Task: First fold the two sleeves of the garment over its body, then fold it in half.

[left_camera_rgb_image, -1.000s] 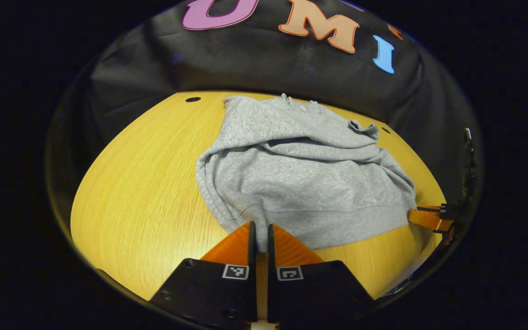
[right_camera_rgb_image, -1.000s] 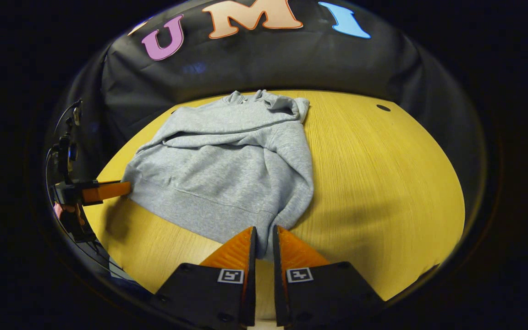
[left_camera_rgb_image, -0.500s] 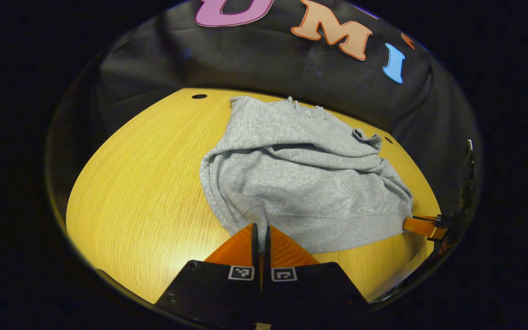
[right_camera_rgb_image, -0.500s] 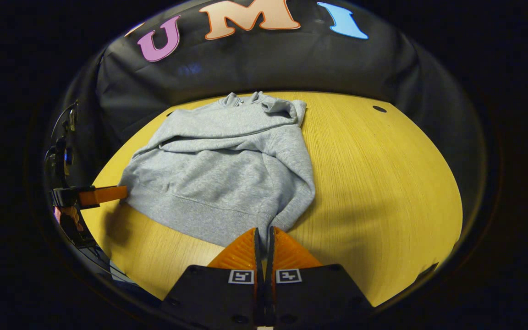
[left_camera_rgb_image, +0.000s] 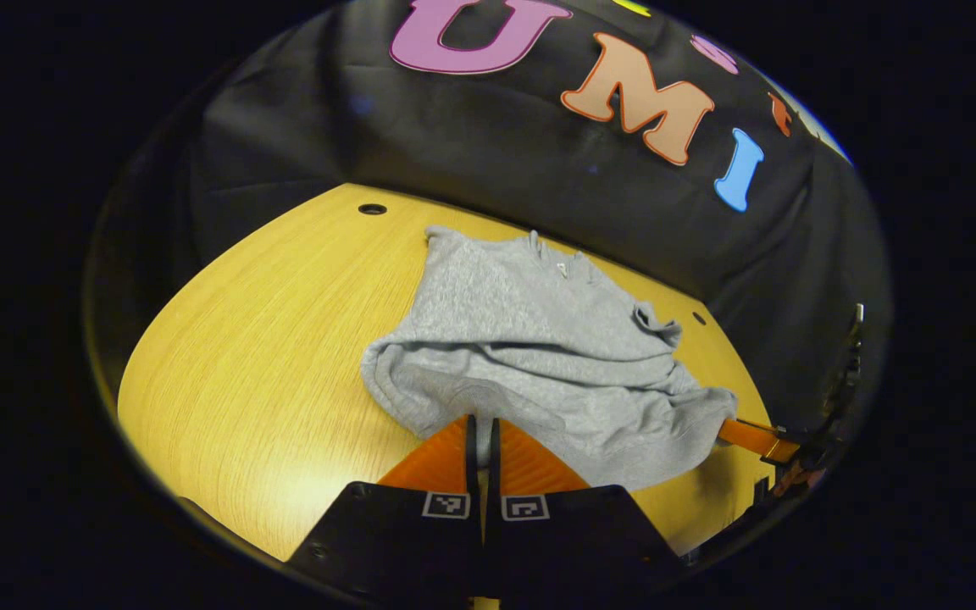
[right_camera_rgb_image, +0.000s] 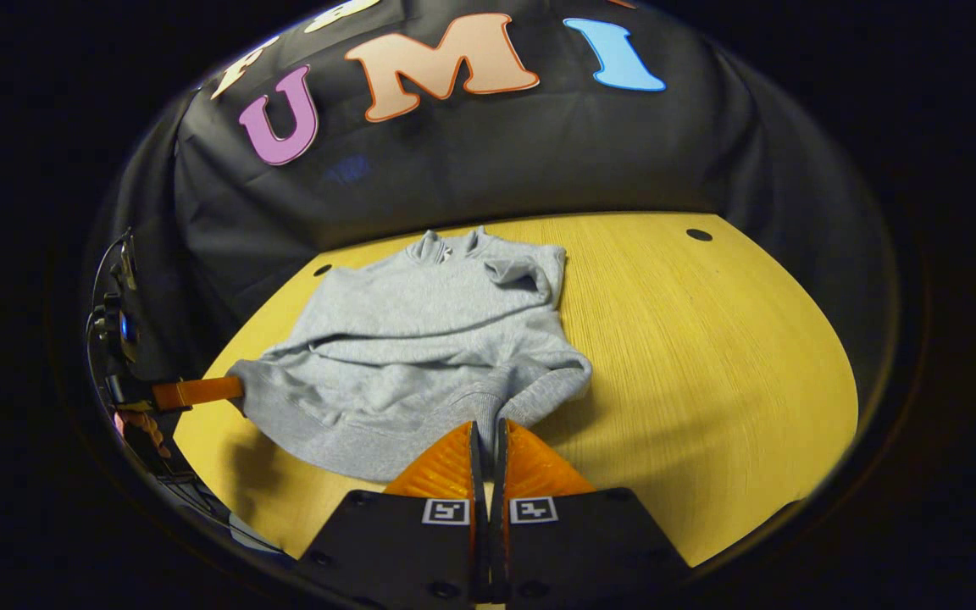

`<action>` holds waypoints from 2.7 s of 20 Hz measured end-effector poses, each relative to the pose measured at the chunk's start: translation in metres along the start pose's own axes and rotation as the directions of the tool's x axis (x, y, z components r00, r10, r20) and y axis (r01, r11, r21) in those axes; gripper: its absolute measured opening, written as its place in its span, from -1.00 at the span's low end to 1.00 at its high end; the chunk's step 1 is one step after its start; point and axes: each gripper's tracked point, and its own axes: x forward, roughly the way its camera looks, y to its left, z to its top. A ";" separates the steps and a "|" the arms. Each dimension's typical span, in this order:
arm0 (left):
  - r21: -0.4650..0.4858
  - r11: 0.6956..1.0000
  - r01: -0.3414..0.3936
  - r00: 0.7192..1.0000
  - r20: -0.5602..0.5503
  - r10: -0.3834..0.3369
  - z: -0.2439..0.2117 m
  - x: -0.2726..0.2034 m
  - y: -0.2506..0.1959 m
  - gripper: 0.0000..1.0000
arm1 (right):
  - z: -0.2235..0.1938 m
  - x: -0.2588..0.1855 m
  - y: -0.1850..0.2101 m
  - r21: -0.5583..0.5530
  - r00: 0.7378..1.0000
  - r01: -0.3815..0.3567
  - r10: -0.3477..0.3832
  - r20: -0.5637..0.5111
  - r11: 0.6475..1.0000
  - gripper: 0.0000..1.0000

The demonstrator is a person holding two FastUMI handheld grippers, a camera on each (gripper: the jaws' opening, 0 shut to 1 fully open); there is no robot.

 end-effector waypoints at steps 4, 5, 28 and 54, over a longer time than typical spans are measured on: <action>0.014 1.000 0.025 0.998 0.051 -0.025 0.035 0.020 -0.009 -1.00 | 0.034 0.022 0.002 -0.006 0.999 -0.001 0.001 0.051 1.000 -0.94; 0.028 0.999 0.028 0.997 0.065 -0.030 0.045 0.027 -0.011 -1.00 | 0.042 0.028 0.001 -0.016 0.998 0.002 -0.001 0.061 1.000 -0.94; 0.049 0.998 -0.032 0.997 0.075 0.028 0.082 0.171 0.002 -1.00 | 0.078 0.173 0.004 0.029 0.999 -0.031 0.032 -0.042 0.999 -0.73; 0.177 0.980 -0.094 0.977 0.206 0.056 0.143 -0.044 0.013 0.88 | 0.128 -0.023 0.054 -0.024 0.977 -0.035 0.040 0.211 0.999 0.96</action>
